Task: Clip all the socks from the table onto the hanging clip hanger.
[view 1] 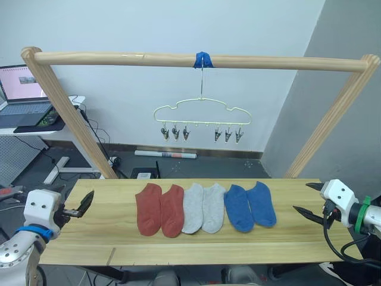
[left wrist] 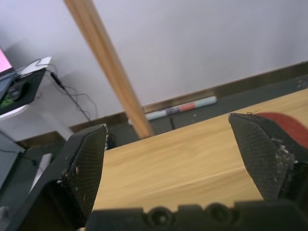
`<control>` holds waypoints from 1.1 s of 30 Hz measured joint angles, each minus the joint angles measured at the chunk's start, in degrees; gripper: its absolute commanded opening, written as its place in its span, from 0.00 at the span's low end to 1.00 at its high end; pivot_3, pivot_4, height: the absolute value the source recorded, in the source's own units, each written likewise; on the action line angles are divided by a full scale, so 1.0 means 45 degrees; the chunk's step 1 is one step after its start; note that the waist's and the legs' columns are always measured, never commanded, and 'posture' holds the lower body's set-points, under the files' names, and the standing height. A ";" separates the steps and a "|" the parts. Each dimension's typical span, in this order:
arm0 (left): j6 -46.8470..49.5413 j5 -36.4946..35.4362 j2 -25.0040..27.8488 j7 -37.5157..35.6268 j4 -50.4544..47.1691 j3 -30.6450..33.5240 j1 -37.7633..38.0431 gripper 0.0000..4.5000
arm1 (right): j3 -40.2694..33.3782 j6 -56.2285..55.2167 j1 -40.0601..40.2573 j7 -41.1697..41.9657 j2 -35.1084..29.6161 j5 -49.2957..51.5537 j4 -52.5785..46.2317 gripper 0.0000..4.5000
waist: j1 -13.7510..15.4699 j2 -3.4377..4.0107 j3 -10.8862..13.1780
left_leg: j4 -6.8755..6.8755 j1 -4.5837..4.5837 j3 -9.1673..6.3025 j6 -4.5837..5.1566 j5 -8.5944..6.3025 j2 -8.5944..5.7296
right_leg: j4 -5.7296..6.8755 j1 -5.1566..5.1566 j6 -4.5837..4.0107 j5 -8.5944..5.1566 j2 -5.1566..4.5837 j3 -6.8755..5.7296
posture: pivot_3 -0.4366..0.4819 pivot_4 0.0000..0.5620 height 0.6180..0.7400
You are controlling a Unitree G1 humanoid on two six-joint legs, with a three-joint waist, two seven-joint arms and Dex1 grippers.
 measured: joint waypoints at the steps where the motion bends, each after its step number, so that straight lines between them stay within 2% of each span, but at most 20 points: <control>1: 0.0211 -0.0012 -0.0080 0.0030 -0.0197 -0.0205 -0.0121 0.99 | -0.0035 0.0104 0.0049 -0.0046 0.0017 0.0017 -0.0239 1.00 | -0.0006 0.0009 0.0014 | 0.0000 0.0001 0.0008 -0.0001 -0.0001 0.0000 | 0.0000 0.0001 0.0000 0.0000 0.0000 0.0008 | 0.32 0.11 1.00; 5: 0.1000 -0.0151 -0.0448 0.0264 -0.1145 -0.0771 -0.0667 0.99 | -0.0087 0.0819 0.0445 -0.0165 0.0158 0.0464 -0.1697 1.00 | -0.0097 0.0000 0.0126 | -0.0004 -0.0003 0.0010 -0.0001 -0.0001 0.0006 | 0.0006 0.0005 0.0002 0.0001 0.0012 0.0019 | 0.28 0.16 1.00; 9: 0.1524 -0.0191 -0.1261 0.1006 -0.2164 -0.1580 -0.1909 0.99 | 0.0130 0.2411 0.0382 -0.0540 0.0558 0.1311 -0.4501 1.00 | -0.0255 -0.0012 0.0421 | 0.0014 -0.0022 0.0008 -0.0001 0.0001 0.0005 | 0.0014 0.0002 0.0024 0.0013 0.0017 0.0033 | 0.24 0.21 1.00; 13: 0.2132 -0.0272 -0.2081 0.1697 -0.3026 -0.2304 -0.3005 0.99 | 0.0628 0.4483 -0.0981 -0.1363 0.0912 0.2355 -0.7025 1.00 | -0.0586 -0.0090 0.0721 | 0.0013 -0.0030 0.0008 -0.0001 0.0000 0.0005 | 0.0004 0.0005 0.0029 0.0016 0.0022 0.0038 | 0.22 0.27 1.00; 16: 0.2319 -0.0272 -0.2733 0.2265 -0.3249 -0.2806 -0.3841 0.99 | 0.1086 0.6012 -0.2392 -0.2219 0.1454 0.3214 -0.8266 1.00 | -0.0854 -0.0123 0.0891 | 0.0013 -0.0132 -0.0004 0.0001 0.0001 0.0005 | -0.0005 -0.0077 0.0095 0.0059 0.0030 0.0045 | 0.21 0.30 1.00; 21: 0.2389 -0.0271 -0.2769 0.2668 -0.3382 -0.2730 -0.4200 0.99 | 0.1326 0.7784 -0.3818 -0.3350 0.2245 0.4175 -0.8670 1.00 | -0.1017 -0.0107 0.1275 | 0.0008 -0.0191 -0.0011 0.0011 -0.0004 0.0002 | -0.0017 -0.0136 0.0123 0.0077 0.0033 0.0051 | 0.19 0.38 1.00; 25: 0.2404 -0.0275 -0.2757 0.2701 -0.3381 -0.2681 -0.4747 0.99 | 0.1891 0.8250 -0.4978 -0.3855 0.2776 0.4272 -0.8648 1.00 | -0.1037 -0.0092 0.1676 | 0.0013 -0.0237 -0.0013 0.0013 -0.0003 0.0002 | -0.0007 -0.0182 0.0128 0.0081 0.0033 0.0046 | 0.18 0.44 1.00; 30: 0.2511 -0.0275 -0.2851 0.2950 -0.3433 -0.2668 -0.5193 0.99 | 0.2270 0.8729 -0.5610 -0.4112 0.3015 0.4486 -0.8733 1.00 | -0.1023 -0.0073 0.2030 | 0.0022 -0.0318 -0.0027 0.0013 -0.0003 0.0000 | -0.0014 -0.0240 0.0108 0.0098 0.0029 0.0034 | 0.19 0.48 1.00; 33: 0.2518 -0.0278 -0.3014 0.3009 -0.3431 -0.2681 -0.5433 0.88 | 0.2530 0.8875 -0.5787 -0.4134 0.3034 0.4520 -0.8914 1.00 | -0.1016 -0.0057 0.2083 | 0.0028 -0.0462 -0.0034 0.0013 -0.0001 0.0001 | 0.0017 -0.0394 0.0070 0.0124 0.0028 0.0029 | 0.18 0.48 1.00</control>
